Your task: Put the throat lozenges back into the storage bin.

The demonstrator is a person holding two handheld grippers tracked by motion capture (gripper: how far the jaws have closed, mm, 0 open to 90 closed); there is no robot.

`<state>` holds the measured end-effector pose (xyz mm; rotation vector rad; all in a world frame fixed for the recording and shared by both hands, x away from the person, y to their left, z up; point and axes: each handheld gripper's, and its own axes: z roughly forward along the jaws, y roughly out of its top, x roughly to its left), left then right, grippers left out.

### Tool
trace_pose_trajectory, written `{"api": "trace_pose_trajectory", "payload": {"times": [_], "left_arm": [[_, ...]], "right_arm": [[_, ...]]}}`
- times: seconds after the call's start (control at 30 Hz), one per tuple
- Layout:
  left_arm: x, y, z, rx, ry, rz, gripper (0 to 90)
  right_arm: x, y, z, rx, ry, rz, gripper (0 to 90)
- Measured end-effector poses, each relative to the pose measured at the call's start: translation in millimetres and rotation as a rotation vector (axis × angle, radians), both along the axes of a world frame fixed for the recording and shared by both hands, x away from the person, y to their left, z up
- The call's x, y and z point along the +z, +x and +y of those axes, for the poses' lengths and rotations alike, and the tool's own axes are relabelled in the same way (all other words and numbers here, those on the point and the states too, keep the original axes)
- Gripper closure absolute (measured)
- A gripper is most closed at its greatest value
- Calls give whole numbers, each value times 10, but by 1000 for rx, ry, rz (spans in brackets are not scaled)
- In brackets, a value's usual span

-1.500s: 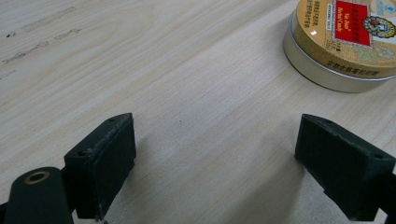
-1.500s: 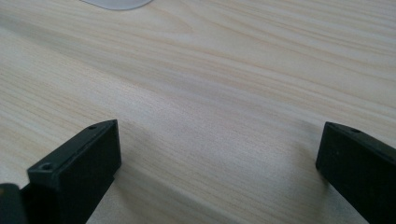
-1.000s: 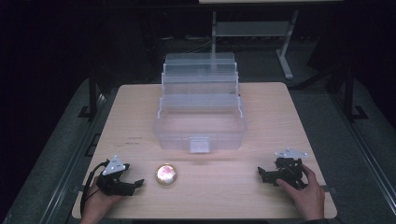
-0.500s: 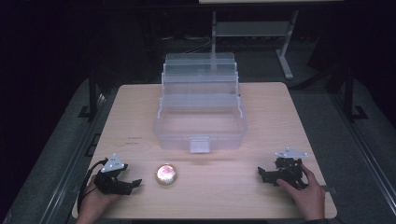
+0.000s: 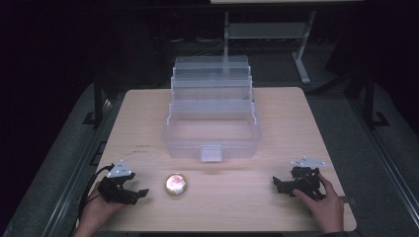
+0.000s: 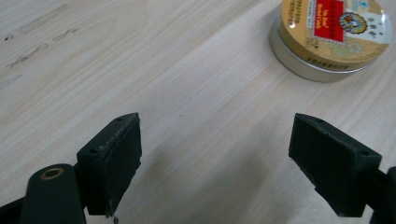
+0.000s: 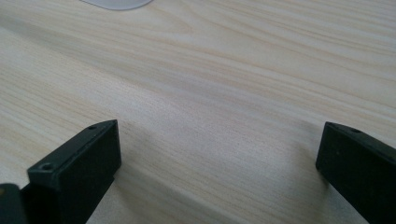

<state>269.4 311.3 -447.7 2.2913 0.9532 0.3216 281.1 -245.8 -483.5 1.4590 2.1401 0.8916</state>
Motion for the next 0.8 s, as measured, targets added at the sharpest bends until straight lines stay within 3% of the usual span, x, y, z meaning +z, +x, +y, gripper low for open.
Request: {"api": "trace_pose_trajectory", "payload": {"times": [0.2, 0.8], "left_arm": [[41, 13, -45, -23, 9, 16, 163], [142, 20, -203, -72, -3, 14, 163]], "right_arm": [[0, 0, 0, 0, 0, 0, 0], [0, 0, 0, 0, 0, 0, 0]]}}
